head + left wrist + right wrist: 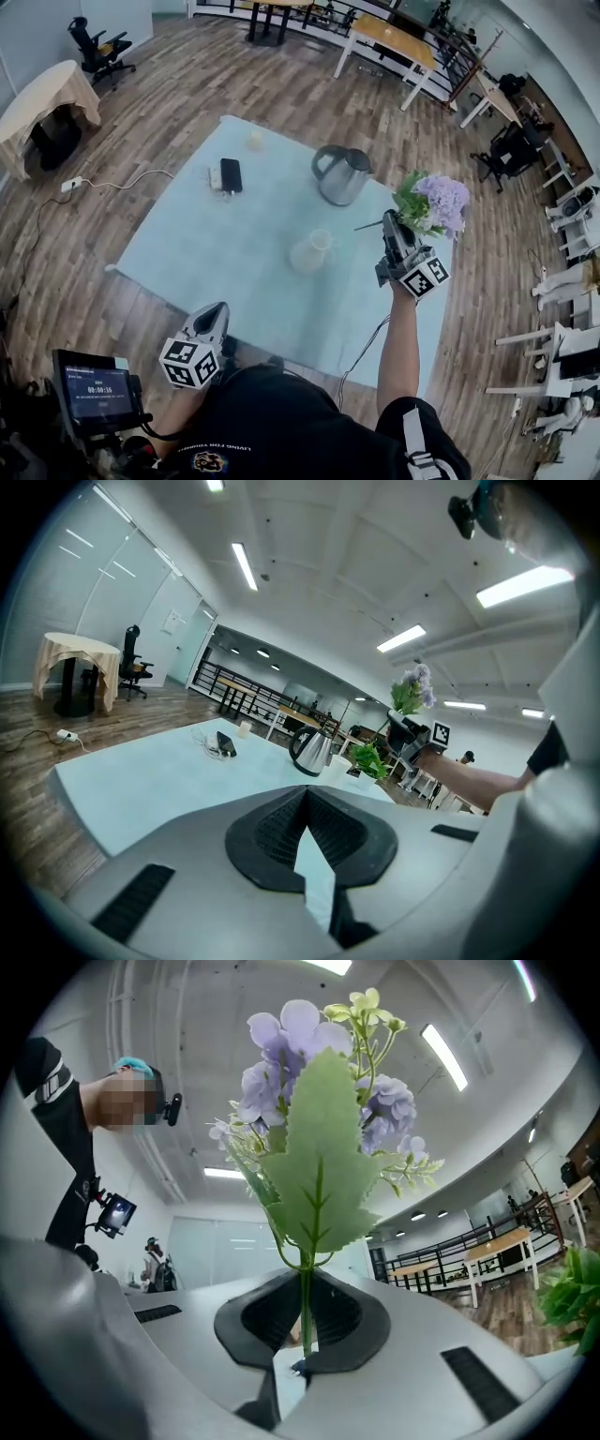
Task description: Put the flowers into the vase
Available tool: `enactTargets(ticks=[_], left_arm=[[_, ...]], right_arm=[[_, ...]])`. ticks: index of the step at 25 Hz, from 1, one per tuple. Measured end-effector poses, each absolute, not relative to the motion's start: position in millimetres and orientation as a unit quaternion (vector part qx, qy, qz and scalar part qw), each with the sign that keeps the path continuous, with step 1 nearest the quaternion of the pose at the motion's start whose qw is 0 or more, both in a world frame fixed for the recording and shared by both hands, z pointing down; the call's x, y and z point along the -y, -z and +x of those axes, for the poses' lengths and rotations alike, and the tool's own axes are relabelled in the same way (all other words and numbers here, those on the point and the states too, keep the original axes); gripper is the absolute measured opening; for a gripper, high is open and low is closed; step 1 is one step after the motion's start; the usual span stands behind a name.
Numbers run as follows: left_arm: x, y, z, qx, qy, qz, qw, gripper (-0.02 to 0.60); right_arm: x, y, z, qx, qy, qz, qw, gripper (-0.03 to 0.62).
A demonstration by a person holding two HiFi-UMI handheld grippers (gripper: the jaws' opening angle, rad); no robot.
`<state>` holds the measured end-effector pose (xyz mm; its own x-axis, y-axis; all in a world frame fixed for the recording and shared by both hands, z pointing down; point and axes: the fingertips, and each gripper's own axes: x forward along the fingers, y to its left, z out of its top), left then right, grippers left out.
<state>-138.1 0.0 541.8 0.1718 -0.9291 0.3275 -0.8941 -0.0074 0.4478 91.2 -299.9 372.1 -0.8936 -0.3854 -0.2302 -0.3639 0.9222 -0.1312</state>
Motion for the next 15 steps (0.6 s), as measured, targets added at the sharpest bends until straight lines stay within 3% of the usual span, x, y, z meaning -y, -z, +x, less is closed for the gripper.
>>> enactTargets(ticks=[15], left_arm=[[3, -541, -142, 0.649, 0.036, 0.704, 0.287, 0.006]], right_arm=[[267, -411, 21, -0.985, 0.037, -0.15, 0.077, 0.031]])
